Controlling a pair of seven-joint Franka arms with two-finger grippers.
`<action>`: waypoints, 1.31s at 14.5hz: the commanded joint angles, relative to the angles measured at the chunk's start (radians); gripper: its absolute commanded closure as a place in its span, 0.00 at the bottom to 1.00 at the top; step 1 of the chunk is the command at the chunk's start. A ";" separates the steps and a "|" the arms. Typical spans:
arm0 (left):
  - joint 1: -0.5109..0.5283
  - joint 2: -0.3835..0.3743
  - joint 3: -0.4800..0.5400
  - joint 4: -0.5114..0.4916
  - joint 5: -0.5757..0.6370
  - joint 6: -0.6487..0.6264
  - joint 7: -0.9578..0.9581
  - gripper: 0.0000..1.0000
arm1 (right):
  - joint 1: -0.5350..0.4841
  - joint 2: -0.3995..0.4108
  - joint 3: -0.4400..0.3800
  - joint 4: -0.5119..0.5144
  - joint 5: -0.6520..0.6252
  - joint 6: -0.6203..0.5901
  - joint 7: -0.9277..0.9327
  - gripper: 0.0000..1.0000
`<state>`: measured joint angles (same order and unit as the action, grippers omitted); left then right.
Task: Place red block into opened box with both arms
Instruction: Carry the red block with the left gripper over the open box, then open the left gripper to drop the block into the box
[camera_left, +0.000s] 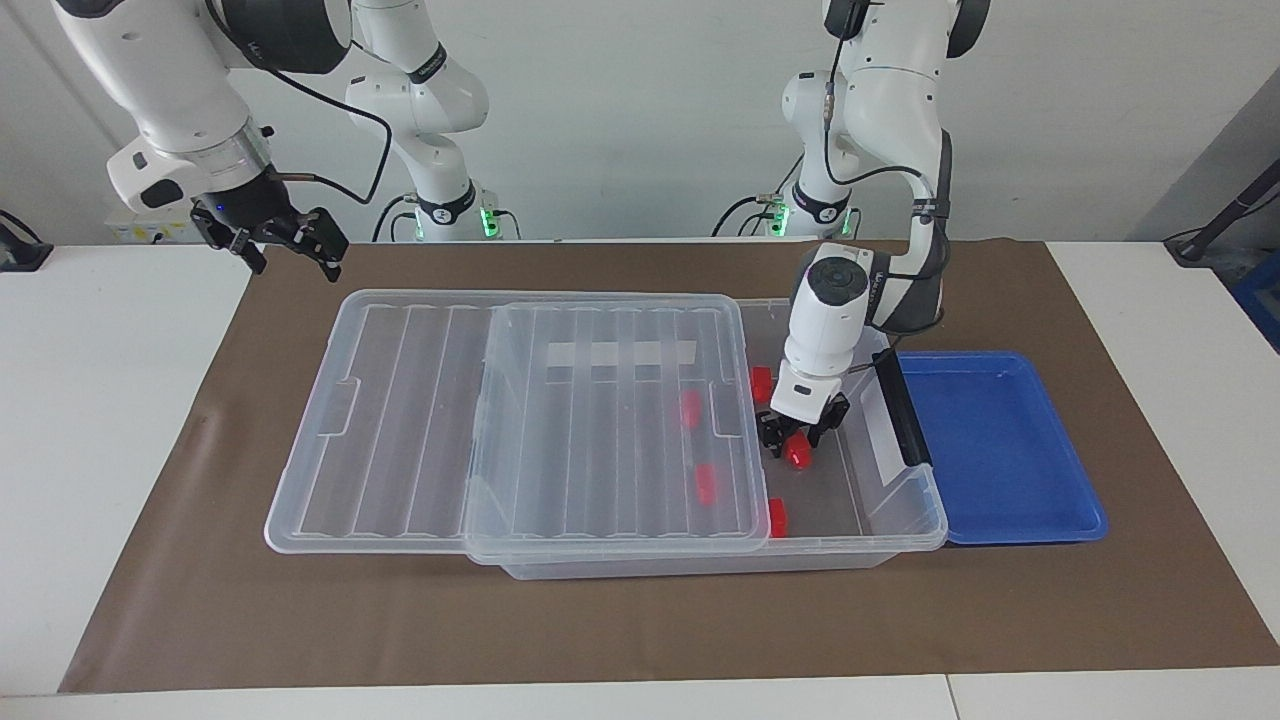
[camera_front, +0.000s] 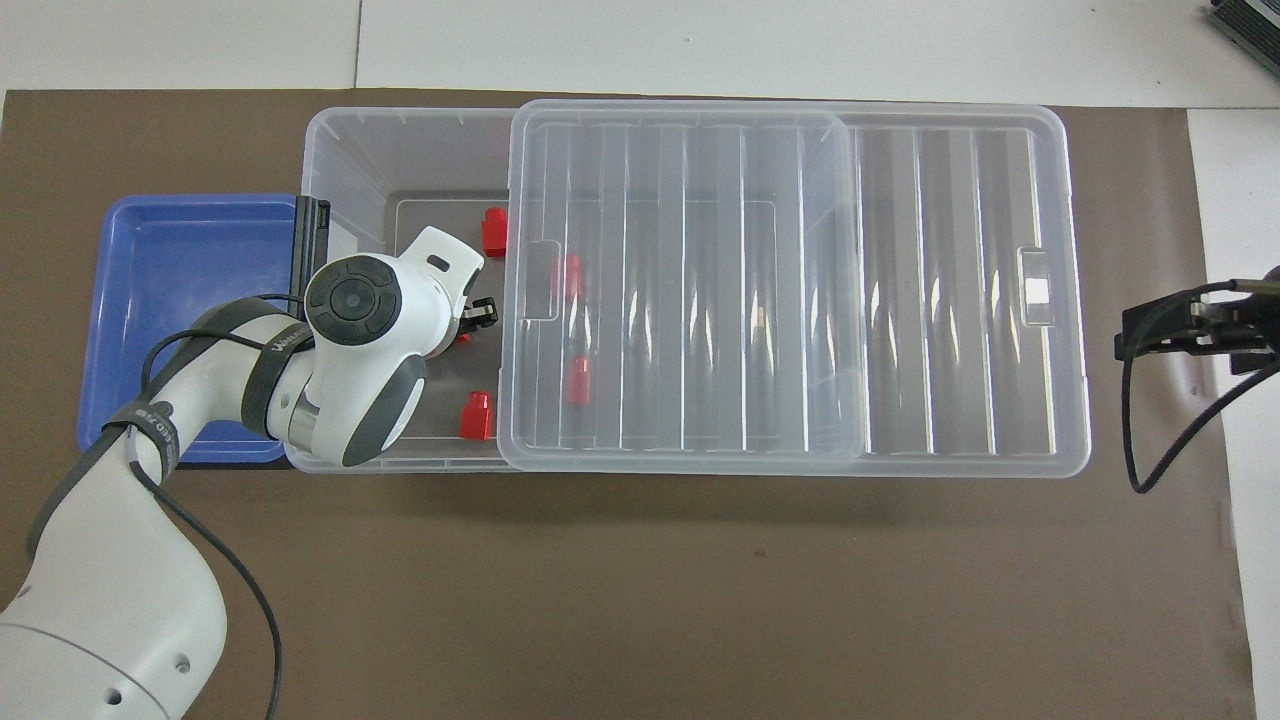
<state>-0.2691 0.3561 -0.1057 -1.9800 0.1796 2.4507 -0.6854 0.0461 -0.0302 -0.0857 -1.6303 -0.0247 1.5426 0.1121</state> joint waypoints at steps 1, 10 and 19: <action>0.001 -0.002 0.003 0.013 0.029 -0.047 -0.025 0.05 | -0.009 -0.008 0.004 -0.003 0.016 0.001 -0.022 0.00; -0.012 -0.120 -0.002 0.056 0.018 -0.289 -0.056 0.05 | -0.008 -0.008 0.004 -0.005 0.016 0.004 -0.017 0.00; 0.020 -0.215 0.004 0.211 -0.026 -0.576 -0.004 0.00 | -0.008 -0.010 0.004 -0.008 0.016 0.013 -0.022 0.00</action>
<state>-0.2677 0.1884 -0.1045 -1.7869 0.1677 1.9467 -0.7236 0.0462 -0.0302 -0.0855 -1.6303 -0.0247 1.5465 0.1121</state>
